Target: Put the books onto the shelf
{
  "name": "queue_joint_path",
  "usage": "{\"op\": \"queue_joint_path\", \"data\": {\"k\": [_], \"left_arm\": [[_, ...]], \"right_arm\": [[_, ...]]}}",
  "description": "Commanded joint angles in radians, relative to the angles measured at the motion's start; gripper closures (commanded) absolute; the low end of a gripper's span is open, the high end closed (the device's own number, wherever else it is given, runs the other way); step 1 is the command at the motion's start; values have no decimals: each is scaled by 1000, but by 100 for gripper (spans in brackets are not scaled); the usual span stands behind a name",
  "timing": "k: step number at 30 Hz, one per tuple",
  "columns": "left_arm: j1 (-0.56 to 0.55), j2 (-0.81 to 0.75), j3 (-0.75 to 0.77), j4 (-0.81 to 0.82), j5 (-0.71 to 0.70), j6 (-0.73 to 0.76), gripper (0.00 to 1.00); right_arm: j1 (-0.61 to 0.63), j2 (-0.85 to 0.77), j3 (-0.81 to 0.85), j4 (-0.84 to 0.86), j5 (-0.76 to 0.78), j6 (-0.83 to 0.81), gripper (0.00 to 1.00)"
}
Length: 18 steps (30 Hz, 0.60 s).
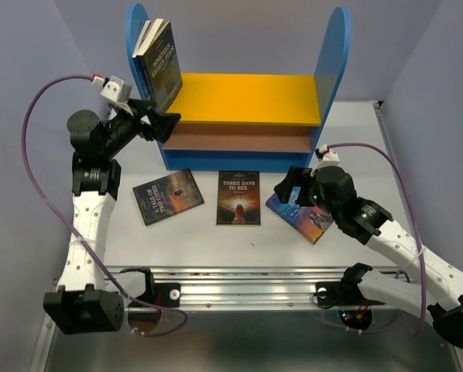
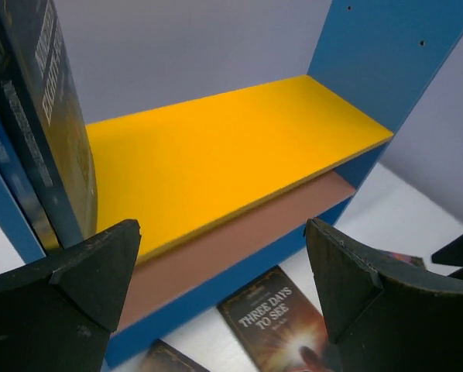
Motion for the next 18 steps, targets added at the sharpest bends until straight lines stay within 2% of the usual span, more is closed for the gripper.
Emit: {"op": "queue_joint_path", "data": {"k": [1, 4, 6, 7, 9, 10, 11, 18], "left_arm": [[-17, -153, -130, 17, -131, -265, 1], [-47, -256, -256, 22, -174, -430, 1], [-96, -299, -301, -26, -223, -481, 1], [-121, -307, -327, -64, -311, -506, 1], [-214, -316, -353, -162, -394, -543, 1], [-283, -317, -386, -197, -477, -552, 1], [-313, -314, -406, -225, -502, -563, 1], [-478, -189, -581, -255, -587, -615, 1]], "right_arm": [[-3, -12, 1, 14, -8, 14, 0], [-3, 3, -16, 20, -16, 14, 0], [-3, 20, -23, 31, -31, 5, 0], [-3, 32, -28, 40, -42, 3, 0], [-3, 78, -46, 84, -88, 8, 0], [-3, 100, -57, 103, -109, 9, 0], [-3, 144, -62, 144, -144, 18, 0], [-3, 325, -79, 250, -125, 106, 0]]}}
